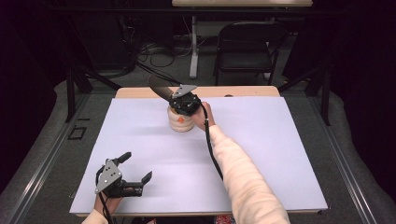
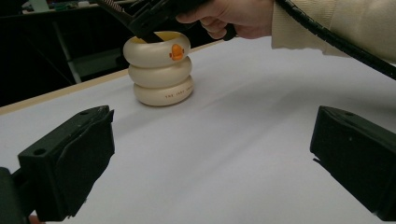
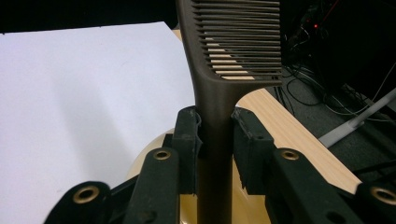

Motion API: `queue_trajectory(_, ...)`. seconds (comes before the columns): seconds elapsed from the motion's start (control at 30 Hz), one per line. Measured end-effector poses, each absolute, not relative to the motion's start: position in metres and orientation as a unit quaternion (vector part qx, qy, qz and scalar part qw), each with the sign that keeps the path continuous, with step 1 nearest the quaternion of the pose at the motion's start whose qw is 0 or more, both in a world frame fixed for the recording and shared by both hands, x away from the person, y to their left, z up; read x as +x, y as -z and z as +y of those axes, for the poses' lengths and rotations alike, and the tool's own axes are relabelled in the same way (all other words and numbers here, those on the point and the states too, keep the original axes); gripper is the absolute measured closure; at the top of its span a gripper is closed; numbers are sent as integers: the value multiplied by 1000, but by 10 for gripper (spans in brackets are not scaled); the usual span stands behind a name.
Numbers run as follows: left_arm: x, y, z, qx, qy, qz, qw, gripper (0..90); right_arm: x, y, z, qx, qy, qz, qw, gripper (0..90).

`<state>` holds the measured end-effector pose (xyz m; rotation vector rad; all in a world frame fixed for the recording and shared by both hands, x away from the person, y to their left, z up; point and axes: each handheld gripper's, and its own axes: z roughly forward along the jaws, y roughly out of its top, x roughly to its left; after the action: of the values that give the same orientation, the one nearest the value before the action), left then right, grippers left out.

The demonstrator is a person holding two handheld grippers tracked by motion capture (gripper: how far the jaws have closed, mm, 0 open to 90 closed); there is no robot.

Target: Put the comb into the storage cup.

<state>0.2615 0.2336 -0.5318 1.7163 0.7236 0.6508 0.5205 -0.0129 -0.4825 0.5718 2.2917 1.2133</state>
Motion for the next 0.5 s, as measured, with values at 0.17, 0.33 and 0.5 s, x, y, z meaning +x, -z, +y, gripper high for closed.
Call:
queue_trajectory(0.17,261,532,233,726,-274,306,551,1,520,484,-11,207,-435,844,236,721)
queue_trajectory(0.33,261,532,234,726,-274,306,552,1,519,484,-11,213,-423,849,232,583)
queue_trajectory(0.5,261,532,233,727,-275,306,550,1,510,473,-24,230,-438,843,209,309)
